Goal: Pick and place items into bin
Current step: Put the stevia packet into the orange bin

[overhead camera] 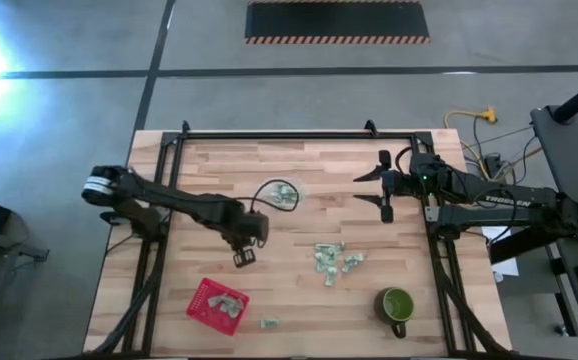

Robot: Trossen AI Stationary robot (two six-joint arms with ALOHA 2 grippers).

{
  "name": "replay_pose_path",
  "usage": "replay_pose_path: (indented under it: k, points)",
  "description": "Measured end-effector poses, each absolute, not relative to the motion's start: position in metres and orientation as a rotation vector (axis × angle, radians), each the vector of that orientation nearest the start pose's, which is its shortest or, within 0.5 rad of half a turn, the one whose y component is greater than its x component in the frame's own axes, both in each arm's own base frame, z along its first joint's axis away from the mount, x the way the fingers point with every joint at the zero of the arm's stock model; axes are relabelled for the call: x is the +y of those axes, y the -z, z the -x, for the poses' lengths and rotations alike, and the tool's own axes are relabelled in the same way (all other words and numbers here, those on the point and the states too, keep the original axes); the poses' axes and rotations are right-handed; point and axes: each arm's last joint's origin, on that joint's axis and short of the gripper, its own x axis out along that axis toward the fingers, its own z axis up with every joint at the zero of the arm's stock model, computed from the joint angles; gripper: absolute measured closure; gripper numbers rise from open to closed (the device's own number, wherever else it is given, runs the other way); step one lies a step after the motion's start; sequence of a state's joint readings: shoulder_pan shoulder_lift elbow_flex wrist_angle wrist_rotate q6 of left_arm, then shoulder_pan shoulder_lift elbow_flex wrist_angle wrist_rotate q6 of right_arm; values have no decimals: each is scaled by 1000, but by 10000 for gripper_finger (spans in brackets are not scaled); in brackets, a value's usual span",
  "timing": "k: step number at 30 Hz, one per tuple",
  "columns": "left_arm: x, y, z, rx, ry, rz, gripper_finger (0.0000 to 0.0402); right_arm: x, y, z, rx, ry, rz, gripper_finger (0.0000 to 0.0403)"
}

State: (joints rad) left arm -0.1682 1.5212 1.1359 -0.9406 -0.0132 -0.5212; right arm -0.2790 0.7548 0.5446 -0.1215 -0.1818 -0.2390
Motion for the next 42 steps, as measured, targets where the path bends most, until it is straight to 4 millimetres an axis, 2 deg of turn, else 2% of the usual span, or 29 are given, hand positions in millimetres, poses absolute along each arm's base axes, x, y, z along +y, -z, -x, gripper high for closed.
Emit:
replay_pose_path:
  k: [8, 17, 22, 29, 35, 42]
  points:
    - [-84, -266, -247, 1234, -100, 354, 401, -42, -260, -166, 333, 57, 161, 211]
    - [-133, -272, -236, 1139, 107, 305, 401, -42, -260, -166, 334, 57, 156, 211]
    - [-156, -263, -234, 1106, 193, 282, 402, -42, -259, -166, 335, 59, 145, 211]
    - [-182, -238, -230, 1187, 225, 214, 402, -42, -258, -166, 338, 59, 140, 211]
    - [-190, -223, -233, 1253, 201, 225, 402, -42, -258, -166, 341, 58, 138, 211]
    - [-191, -220, -233, 1269, 200, 231, 388, -42, -257, -166, 341, 59, 135, 211]
